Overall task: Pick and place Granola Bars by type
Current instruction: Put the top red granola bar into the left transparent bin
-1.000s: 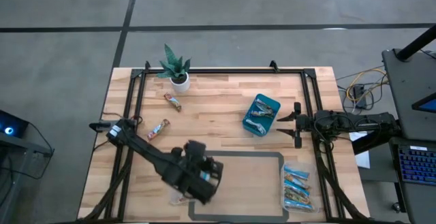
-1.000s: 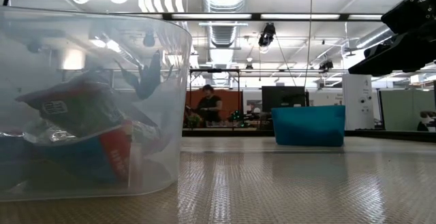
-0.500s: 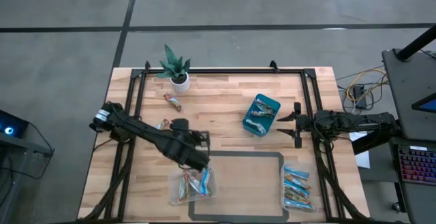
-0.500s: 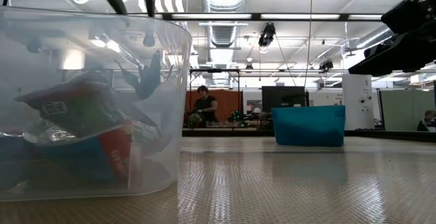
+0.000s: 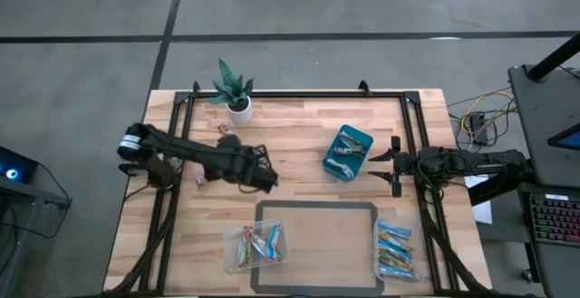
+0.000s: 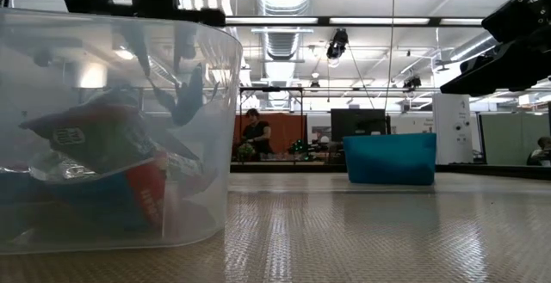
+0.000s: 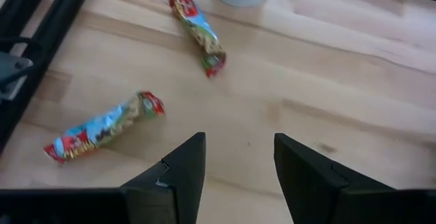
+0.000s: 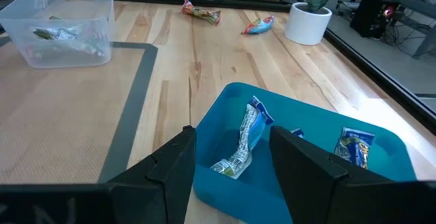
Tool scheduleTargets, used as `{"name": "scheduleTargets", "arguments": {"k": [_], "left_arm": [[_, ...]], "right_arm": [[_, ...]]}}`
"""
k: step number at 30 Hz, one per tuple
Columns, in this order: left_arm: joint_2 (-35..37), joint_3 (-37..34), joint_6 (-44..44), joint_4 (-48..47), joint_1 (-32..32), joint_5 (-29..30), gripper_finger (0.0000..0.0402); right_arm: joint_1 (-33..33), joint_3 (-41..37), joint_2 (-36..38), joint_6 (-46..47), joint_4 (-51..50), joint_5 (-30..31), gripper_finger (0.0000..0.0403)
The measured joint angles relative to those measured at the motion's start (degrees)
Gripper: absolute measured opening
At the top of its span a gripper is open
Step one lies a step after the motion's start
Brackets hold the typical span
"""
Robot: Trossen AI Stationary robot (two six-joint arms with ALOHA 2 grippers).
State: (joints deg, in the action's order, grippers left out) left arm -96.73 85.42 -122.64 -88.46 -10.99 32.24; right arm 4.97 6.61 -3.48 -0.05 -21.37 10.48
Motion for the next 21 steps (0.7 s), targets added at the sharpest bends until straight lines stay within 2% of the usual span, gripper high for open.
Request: {"name": "scheduleTargets", "arguments": {"k": [11, 16, 21], "left_arm": [[1.51, -11.43, 9.11, 9.20, 10.56, -1.26, 0.0156], [1.52, -16.10, 12.03, 11.65, 14.44, 1.28, 0.0156], [1.51, -19.39, 12.89, 17.91, 17.39, 4.83, 0.0156]], "right_arm": [[-0.01, 0.00, 0.00, 0.00, 0.02, 0.00, 0.0176], [-0.01, 0.00, 0.00, 0.00, 0.02, 0.01, 0.0176], [-0.02, 0.00, 0.00, 0.00, 0.02, 0.00, 0.0176]]}}
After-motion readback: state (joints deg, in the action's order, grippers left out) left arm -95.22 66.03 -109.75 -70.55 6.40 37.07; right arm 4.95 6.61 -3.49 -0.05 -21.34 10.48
